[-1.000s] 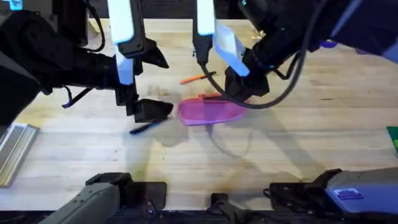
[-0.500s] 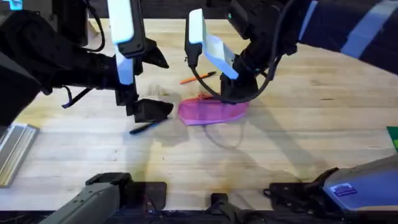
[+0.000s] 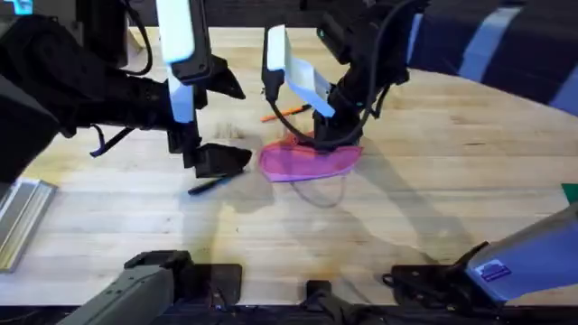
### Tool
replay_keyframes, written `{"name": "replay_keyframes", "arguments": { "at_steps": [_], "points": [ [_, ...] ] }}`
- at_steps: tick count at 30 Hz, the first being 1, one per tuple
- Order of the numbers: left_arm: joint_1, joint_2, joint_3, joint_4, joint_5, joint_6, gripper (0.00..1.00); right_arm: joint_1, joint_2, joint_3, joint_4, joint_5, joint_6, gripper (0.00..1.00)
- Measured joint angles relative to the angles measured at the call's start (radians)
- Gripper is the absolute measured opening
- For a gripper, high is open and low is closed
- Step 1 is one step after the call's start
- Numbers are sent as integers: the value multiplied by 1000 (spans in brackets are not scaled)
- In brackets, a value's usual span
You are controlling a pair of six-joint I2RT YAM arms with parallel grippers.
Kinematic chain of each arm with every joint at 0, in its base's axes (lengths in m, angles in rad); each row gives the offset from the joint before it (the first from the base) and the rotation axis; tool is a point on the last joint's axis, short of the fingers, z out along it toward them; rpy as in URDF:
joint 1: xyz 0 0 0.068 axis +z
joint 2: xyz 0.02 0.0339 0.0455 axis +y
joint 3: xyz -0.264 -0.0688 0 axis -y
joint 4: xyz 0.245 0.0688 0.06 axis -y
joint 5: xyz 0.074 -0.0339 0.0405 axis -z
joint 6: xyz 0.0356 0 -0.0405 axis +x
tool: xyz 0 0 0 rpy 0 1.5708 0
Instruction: Unzip the bag, pick up the pens from the table one at a time and place them inside, then zip the bag closed.
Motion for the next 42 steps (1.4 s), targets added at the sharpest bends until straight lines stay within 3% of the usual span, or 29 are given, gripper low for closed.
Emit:
{"name": "replay_keyframes", "arguments": {
  "at_steps": [6,14,16,17,18,19,42],
  "points": [
    [0,0,0,0,0,0,993,0,21,0,-1,-4,0,35],
    [0,0,0,0,0,0,993,0,21,1,-1,-4,6,169],
    [0,0,0,0,0,0,994,0,21,1,0,-4,9,420],
    [0,0,0,0,0,0,993,0,21,2,1,-4,10,844],
    [0,0,0,0,0,0,993,0,21,2,3,-3,6,957],
    [0,0,0,0,0,0,993,0,21,2,6,-3,7,987],
    [0,0,0,0,0,0,993,0,14,2,7,-3,18,997]
  ]
}}
